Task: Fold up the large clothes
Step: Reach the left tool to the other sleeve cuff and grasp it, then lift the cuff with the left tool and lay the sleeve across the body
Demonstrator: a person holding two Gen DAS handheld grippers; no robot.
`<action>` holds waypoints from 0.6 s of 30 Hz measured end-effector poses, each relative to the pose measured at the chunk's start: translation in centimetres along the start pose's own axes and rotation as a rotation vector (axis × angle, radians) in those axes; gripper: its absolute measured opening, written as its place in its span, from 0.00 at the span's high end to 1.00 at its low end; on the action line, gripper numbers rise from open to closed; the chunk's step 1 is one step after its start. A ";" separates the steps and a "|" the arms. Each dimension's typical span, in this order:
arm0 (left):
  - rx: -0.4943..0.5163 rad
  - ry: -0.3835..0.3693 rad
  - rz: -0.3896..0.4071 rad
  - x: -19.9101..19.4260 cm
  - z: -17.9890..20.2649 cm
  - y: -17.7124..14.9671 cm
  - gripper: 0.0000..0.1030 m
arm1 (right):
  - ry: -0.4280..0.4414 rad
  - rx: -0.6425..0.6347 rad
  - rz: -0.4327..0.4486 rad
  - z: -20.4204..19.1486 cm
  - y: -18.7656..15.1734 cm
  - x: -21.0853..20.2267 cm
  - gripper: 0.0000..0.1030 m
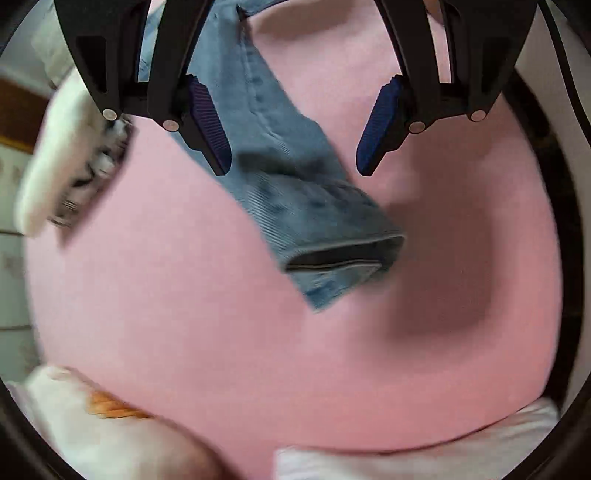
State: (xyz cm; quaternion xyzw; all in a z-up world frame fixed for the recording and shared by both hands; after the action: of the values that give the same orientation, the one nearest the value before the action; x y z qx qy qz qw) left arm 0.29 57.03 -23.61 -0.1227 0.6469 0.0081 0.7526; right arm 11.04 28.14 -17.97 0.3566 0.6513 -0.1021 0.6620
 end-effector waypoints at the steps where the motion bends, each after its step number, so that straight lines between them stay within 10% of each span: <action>1: -0.013 0.023 -0.011 0.6 -0.1 0.1 0.33 | 0.000 0.004 -0.002 0.2 0.0 0.1 0.74; 4: -0.036 0.044 -0.036 2.0 -0.7 0.3 0.38 | -0.001 0.024 -0.008 0.9 -0.3 0.3 0.74; 9: 0.041 -0.025 -0.028 2.2 -1.4 -0.7 0.89 | -0.007 0.052 -0.016 2.0 -1.1 0.3 0.74; 18: 0.445 -0.176 0.191 -3.6 0.2 -5.5 0.92 | -0.023 0.054 0.002 2.9 -2.4 -1.0 0.74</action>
State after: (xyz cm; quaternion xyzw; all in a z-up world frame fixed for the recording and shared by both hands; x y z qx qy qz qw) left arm 0.89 52.25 -19.14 0.1087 0.5732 -0.0525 0.8104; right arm 11.71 24.30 -18.14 0.3736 0.6402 -0.1232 0.6599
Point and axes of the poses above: each gripper's, at about its wrist camera, not at the fingertips, and x roughly the way its jaws point, z to its right, y to its top, the point moved 5 cm from there along x, roughly the way its jaws point, and after that the axes turned 15 degrees about -x, right-handed, at the moved point
